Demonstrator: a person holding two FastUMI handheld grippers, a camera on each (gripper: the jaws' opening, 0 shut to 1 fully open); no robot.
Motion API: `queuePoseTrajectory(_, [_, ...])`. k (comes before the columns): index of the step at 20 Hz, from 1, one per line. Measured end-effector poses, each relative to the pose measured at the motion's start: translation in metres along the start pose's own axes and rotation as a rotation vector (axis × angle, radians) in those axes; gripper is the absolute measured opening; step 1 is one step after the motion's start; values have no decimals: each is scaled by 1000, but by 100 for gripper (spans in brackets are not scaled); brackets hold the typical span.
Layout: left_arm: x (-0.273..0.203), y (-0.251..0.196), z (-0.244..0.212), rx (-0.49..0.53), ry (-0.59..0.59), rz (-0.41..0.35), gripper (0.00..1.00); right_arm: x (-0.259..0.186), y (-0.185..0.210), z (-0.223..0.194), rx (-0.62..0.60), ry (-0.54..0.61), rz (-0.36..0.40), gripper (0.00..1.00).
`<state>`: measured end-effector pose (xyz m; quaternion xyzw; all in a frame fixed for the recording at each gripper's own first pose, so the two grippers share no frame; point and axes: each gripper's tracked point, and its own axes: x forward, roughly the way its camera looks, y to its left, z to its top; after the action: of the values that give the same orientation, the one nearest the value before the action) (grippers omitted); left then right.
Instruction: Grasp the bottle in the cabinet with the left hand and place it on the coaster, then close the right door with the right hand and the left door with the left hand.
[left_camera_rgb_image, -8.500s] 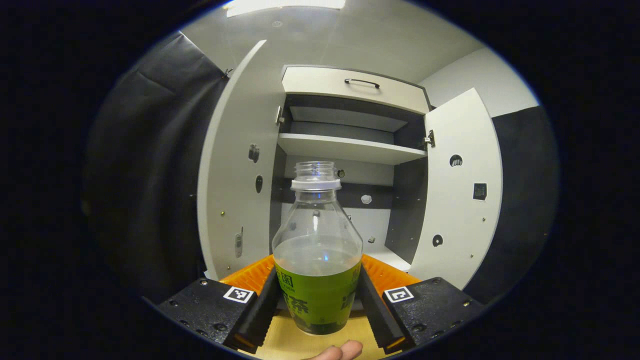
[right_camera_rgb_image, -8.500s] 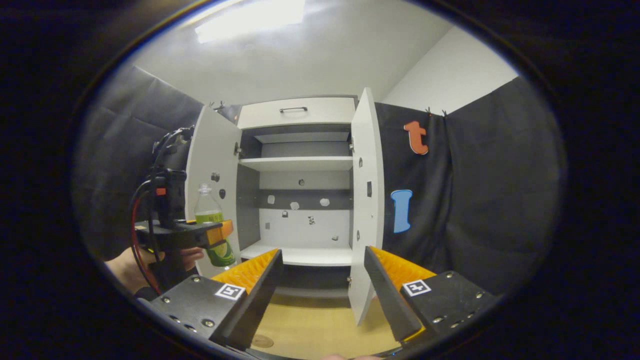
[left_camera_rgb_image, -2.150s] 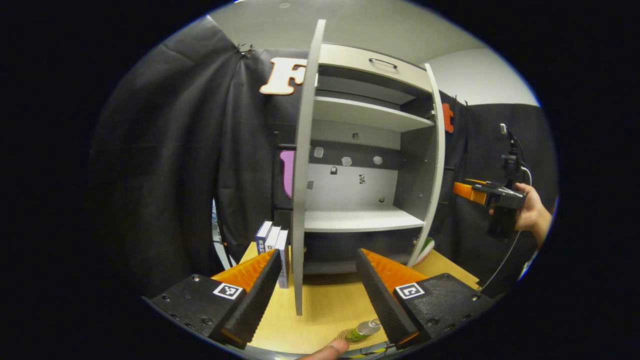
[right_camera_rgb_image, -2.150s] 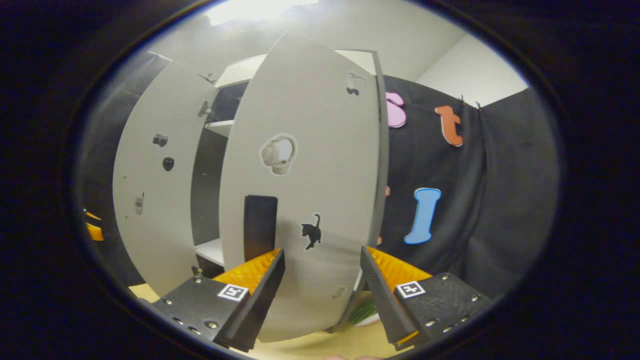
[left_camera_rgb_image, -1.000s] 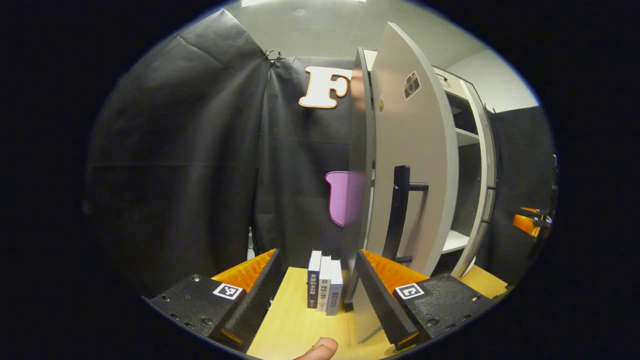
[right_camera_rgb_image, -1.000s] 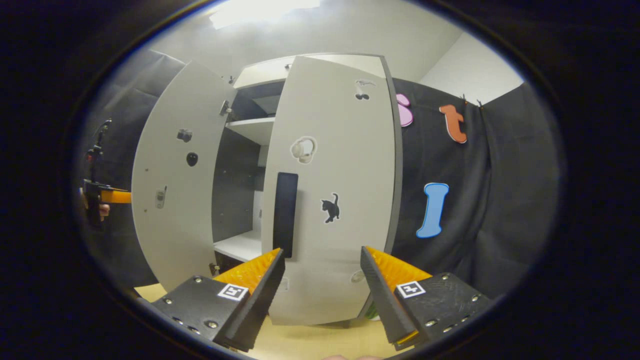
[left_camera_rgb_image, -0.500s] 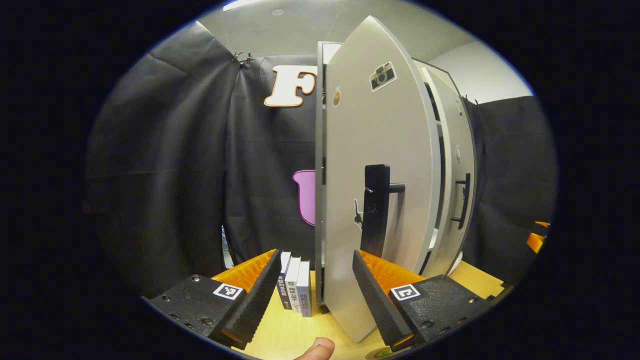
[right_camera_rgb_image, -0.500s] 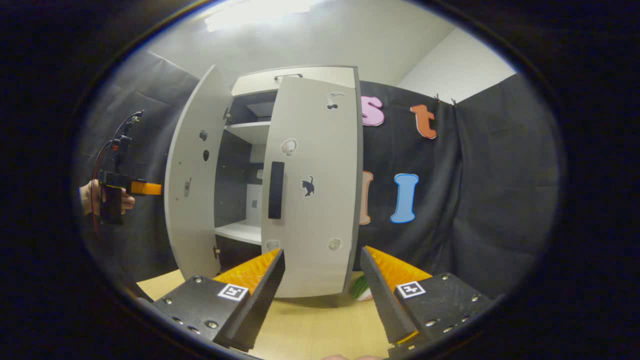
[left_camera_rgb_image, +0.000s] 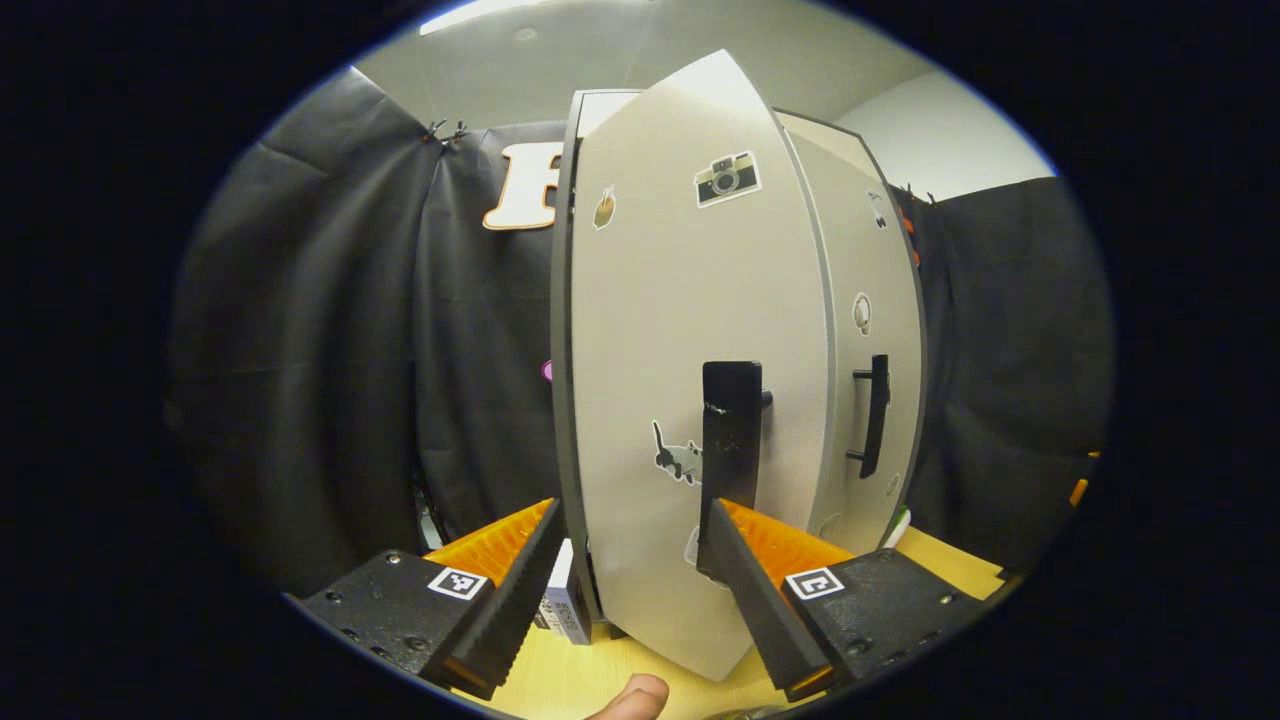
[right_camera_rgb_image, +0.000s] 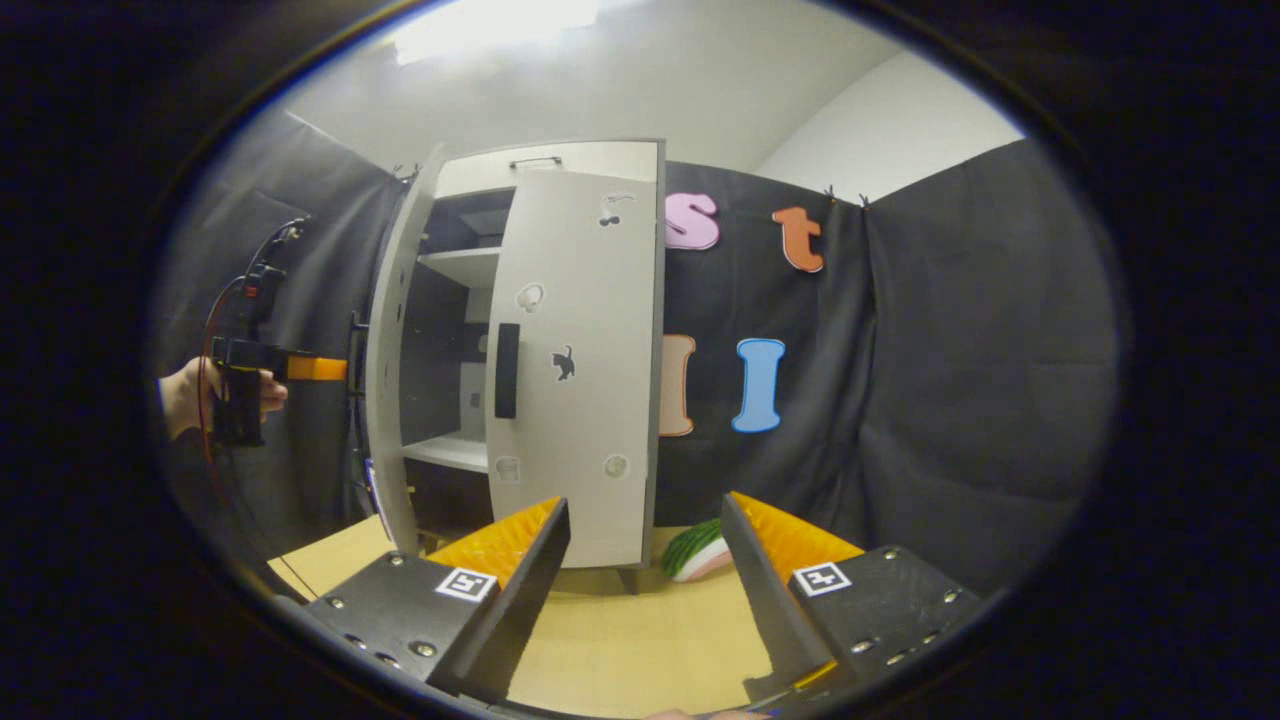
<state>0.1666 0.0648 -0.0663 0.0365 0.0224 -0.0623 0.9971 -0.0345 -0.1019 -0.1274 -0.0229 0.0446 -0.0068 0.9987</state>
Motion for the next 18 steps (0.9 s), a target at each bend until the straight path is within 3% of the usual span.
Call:
queuePoseTrajectory(9, [-2, -21, -1, -11, 2, 14, 94, -5, -9, 0, -17, 21, -1, 93])
queuePoseTrajectory(18, [-85, -30, 12, -12, -4, 50, 94, -41, 0, 18, -14, 3, 47, 93])
